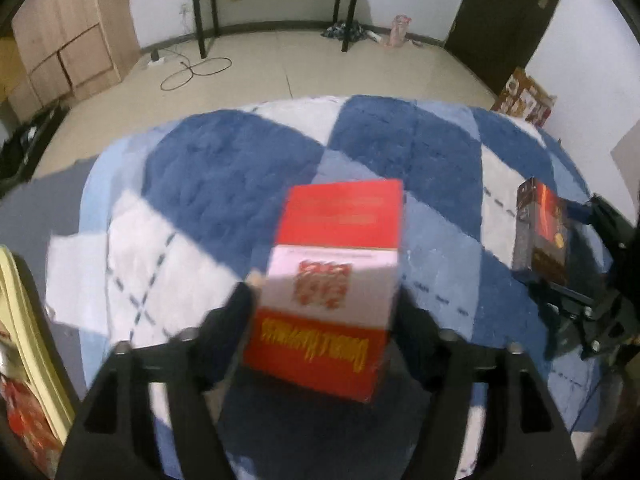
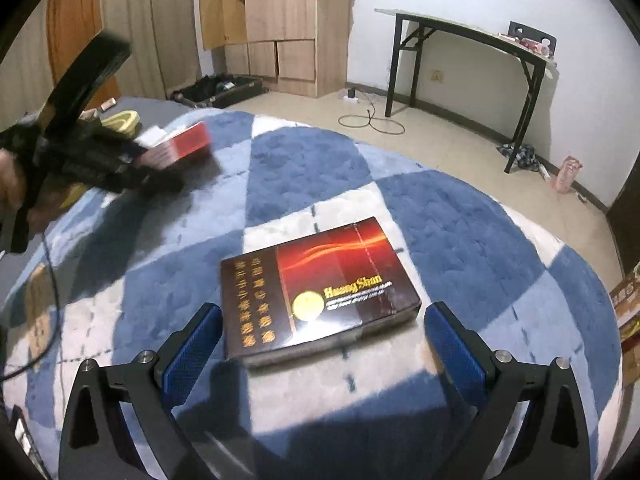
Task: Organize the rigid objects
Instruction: 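Grasp the red Double Happiness box with the left tool while the right tool grasps the Huang Shan box, then carry both boxes over the yellow tray and open both tools to drop them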
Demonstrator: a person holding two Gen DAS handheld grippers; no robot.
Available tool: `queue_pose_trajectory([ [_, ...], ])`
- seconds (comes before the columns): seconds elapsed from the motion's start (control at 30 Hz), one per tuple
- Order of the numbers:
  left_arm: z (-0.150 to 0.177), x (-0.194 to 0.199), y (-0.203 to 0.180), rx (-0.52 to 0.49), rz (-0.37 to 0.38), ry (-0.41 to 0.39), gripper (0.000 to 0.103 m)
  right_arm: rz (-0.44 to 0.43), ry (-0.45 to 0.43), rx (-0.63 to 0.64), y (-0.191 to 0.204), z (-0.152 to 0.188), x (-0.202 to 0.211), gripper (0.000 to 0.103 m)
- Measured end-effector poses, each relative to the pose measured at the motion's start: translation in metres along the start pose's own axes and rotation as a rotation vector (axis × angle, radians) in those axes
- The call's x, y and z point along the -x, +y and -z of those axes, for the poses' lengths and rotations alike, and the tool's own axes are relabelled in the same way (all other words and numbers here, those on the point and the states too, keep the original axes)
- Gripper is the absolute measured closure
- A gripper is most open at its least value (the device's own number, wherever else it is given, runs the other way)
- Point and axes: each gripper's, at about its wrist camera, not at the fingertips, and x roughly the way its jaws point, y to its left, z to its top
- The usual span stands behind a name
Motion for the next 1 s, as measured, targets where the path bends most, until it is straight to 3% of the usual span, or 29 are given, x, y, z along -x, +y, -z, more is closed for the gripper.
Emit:
queue_pose_trajectory([
  [0.07, -0.001, 0.021, 0.008, 0.031, 0.050, -0.060, 0.000, -0.003, 0.001, 0.008, -0.001, -0.004, -0.004, 0.000],
  [0.13, -0.006, 0.040, 0.016, 0.049, 0.072, -0.084, 0.000, -0.002, 0.003, 0.025, 0.000, -0.008, -0.008, 0.000],
  [0.27, -0.017, 0.046, 0.018, 0.035, 0.062, -0.052, 0.000, 0.012, 0.028, 0.043, 0.006, -0.013, -0.024, 0.000],
  [0.43, -0.012, 0.026, -0.008, -0.187, -0.001, -0.057, 0.000, 0.035, 0.031, -0.002, 0.006, -0.021, -0.034, 0.000],
  [0.53, -0.026, 0.017, -0.010, -0.176, -0.016, -0.070, 0.000, 0.059, 0.013, -0.047, 0.008, -0.021, -0.036, 0.003],
  [0.63, -0.046, -0.002, -0.019, -0.157, 0.021, -0.009, 0.001, 0.113, -0.011, -0.097, 0.013, -0.018, -0.038, 0.010],
  [0.7, -0.046, -0.023, -0.028, -0.183, -0.022, 0.064, 0.021, 0.131, -0.022, -0.112, 0.015, -0.016, -0.038, 0.012],
  [0.73, -0.044, -0.031, -0.030, -0.188, -0.035, 0.098, 0.044, 0.138, -0.025, -0.114, 0.016, -0.016, -0.037, 0.012],
  [0.8, -0.036, -0.034, -0.034, -0.204, -0.055, 0.078, 0.044, 0.158, -0.027, -0.108, 0.021, -0.014, -0.037, 0.012],
  [0.9, -0.029, -0.015, -0.020, -0.123, 0.006, 0.034, 0.045, 0.188, -0.030, -0.089, 0.028, -0.014, -0.038, 0.012],
  [1.0, -0.020, 0.039, 0.008, -0.043, 0.002, -0.135, 0.045, 0.234, -0.041, -0.061, 0.037, -0.013, -0.038, 0.012],
])
